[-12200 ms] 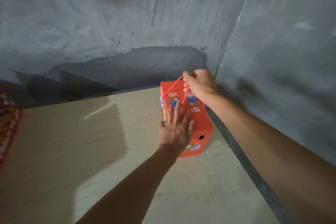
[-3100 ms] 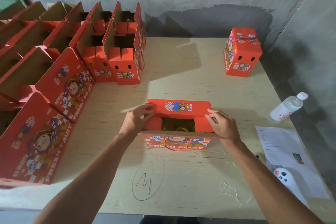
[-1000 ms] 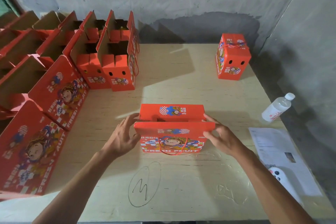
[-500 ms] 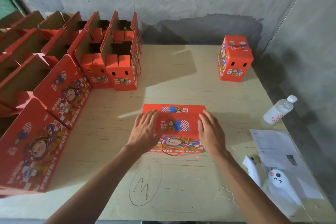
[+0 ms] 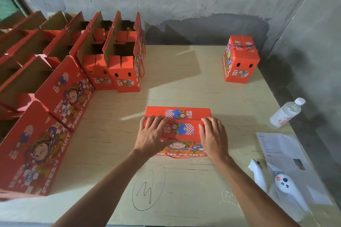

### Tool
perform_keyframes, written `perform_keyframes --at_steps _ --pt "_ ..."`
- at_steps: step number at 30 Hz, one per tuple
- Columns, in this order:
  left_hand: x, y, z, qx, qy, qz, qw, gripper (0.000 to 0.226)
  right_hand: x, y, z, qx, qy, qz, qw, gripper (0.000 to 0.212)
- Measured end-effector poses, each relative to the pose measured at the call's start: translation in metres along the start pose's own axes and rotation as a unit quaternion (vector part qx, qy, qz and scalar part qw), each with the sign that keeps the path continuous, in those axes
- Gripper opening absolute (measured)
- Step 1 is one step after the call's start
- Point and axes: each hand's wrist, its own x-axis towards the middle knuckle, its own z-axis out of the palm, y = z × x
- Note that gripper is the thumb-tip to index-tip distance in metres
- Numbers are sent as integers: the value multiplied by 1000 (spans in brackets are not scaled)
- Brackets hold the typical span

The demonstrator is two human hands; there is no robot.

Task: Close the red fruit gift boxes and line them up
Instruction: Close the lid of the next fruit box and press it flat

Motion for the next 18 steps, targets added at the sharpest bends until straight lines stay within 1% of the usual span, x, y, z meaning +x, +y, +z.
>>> perform_keyframes --at_steps 5,7,10,14,15,16,18 --pt "-2 -4 2 -8 25 20 999 91 -3 -2 0 12 14 11 1000 29" --pt "-3 -4 4 -18 35 16 999 94 -1 -5 0 28 25 19 999 28" --pt "-4 -3 6 -40 52 -4 998 94 6 -6 1 70 53 26 996 20" --pt "3 -3 2 -48 37 -15 998 94 17 -8 2 121 49 34 991 18" --pt "4 -3 1 -56 30 -23 998 92 18 -9 2 129 43 39 990 18" --pt "5 -2 1 -74 29 -40 996 84 18 -10 2 136 37 47 989 18" --pt "9 1 1 -119 48 -92 987 53 18 -12 -1 148 19 72 986 20"
